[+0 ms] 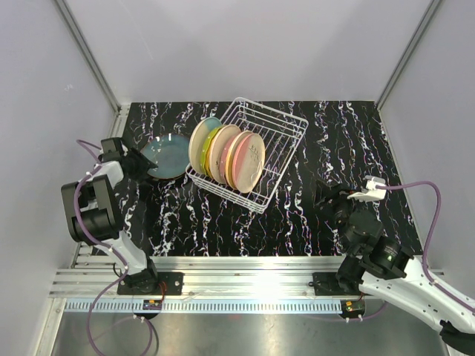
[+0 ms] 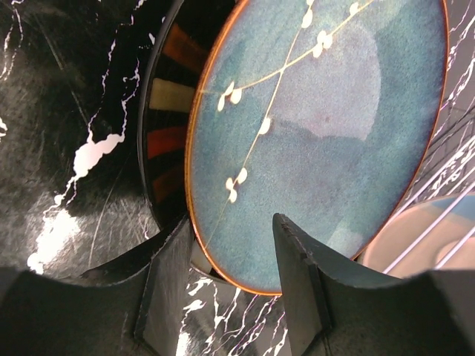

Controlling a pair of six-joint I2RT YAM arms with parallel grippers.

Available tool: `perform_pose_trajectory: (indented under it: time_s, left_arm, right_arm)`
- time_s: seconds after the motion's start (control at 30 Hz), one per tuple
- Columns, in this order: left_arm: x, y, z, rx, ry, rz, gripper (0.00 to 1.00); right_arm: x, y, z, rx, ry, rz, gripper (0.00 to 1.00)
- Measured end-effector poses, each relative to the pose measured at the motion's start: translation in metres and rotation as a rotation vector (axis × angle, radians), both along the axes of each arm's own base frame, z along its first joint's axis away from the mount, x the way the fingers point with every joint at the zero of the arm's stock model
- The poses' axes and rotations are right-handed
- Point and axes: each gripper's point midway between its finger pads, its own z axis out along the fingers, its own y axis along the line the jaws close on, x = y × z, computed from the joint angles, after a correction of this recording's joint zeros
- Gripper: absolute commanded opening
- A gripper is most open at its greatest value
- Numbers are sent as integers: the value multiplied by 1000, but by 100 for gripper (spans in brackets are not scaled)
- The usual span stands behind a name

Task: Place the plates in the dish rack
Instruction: Grab a plate with the left arm

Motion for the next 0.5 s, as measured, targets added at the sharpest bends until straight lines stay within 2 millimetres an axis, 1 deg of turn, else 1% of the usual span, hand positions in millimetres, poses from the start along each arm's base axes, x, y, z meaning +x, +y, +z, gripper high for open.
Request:
perform_pose_trajectory:
  time_s: [0.17,0.33,0.4,0.47,0.5]
  left_arm:
    - [4,-3,-3,-37,-26,28,49]
    - [7,-11,-6,-108,-59,56,47]
    - [9,-14,-8,-139,-67,61,45]
    - [12,-17,-12,-170,-73,64,41]
    - [13,-18,-13,-179,-73,66,41]
  right_arm:
    - [1,-1,-3,-6,4,-10,57]
    - [1,-1,-4,-6,3,-11,57]
    - [2,0,-5,-10,4,-12,57]
    - [2,0,-6,-16,7,-11,58]
    - [2,0,-6,-20,8,-12,58]
